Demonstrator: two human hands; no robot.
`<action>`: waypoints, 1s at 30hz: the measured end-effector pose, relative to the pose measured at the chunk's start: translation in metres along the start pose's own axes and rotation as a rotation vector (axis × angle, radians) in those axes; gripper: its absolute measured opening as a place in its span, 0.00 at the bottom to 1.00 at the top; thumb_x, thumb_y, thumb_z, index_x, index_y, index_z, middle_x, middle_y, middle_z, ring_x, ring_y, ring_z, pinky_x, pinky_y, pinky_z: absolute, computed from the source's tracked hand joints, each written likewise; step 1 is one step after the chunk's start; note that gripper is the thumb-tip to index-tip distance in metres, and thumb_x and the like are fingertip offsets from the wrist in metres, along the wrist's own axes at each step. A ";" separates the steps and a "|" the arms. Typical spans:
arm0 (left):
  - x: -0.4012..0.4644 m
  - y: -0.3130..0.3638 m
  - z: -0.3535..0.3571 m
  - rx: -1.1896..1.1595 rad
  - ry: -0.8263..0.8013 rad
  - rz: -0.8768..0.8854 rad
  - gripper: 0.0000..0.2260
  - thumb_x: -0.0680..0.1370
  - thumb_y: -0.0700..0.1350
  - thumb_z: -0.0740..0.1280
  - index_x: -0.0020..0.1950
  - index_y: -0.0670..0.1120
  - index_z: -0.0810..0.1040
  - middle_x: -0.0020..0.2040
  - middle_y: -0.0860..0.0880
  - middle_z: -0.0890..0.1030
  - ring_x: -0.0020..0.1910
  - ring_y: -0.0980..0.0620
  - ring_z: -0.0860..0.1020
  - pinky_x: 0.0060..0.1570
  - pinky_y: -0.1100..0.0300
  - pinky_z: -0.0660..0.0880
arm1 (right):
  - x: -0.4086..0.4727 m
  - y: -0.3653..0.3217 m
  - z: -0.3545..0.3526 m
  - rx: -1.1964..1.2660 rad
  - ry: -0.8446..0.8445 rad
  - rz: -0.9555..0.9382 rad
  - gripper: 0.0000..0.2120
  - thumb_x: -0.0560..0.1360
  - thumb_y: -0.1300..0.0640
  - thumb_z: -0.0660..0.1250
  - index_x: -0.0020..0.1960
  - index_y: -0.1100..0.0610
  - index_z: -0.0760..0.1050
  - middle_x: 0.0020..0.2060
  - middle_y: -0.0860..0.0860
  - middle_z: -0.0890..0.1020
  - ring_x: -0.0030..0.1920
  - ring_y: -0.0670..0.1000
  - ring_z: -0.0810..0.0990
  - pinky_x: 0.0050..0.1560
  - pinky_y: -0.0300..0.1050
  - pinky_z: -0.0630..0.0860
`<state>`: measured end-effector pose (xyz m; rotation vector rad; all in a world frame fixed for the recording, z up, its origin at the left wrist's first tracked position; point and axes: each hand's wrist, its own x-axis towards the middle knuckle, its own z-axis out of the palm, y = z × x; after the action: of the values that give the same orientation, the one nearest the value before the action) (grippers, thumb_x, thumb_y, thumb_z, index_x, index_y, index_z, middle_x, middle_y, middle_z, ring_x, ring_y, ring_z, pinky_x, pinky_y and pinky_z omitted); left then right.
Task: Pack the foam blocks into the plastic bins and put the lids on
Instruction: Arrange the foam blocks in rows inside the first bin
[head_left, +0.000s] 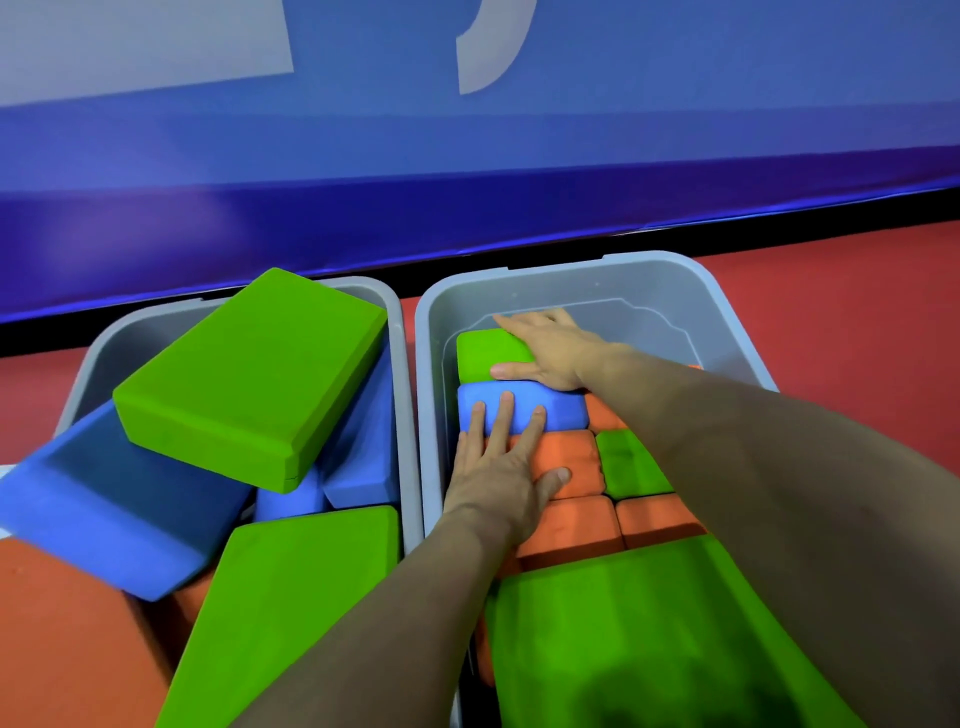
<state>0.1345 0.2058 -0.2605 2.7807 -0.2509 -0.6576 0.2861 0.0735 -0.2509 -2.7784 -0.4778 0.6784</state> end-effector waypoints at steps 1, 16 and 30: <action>0.001 0.000 -0.003 -0.008 -0.012 -0.003 0.34 0.81 0.67 0.54 0.81 0.61 0.41 0.82 0.51 0.35 0.80 0.42 0.33 0.79 0.46 0.39 | -0.004 -0.004 0.000 -0.018 0.008 0.019 0.42 0.74 0.26 0.59 0.81 0.38 0.45 0.81 0.46 0.51 0.80 0.56 0.47 0.75 0.71 0.54; -0.111 0.030 -0.073 -0.526 -0.063 -0.228 0.31 0.81 0.55 0.66 0.77 0.38 0.64 0.73 0.40 0.71 0.70 0.42 0.72 0.66 0.58 0.69 | -0.231 -0.034 -0.006 0.371 0.113 0.112 0.38 0.79 0.42 0.65 0.82 0.54 0.52 0.81 0.57 0.56 0.80 0.53 0.54 0.79 0.50 0.53; -0.175 0.055 -0.048 -0.933 -0.199 -0.514 0.31 0.82 0.54 0.66 0.75 0.34 0.64 0.71 0.36 0.72 0.67 0.35 0.74 0.60 0.46 0.74 | -0.313 -0.001 0.027 0.745 -0.019 0.668 0.46 0.75 0.31 0.64 0.79 0.63 0.60 0.76 0.60 0.66 0.73 0.61 0.70 0.70 0.52 0.69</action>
<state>-0.0032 0.2045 -0.1301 1.8602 0.6065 -0.8716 0.0105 -0.0358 -0.1481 -2.1596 0.6229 0.7947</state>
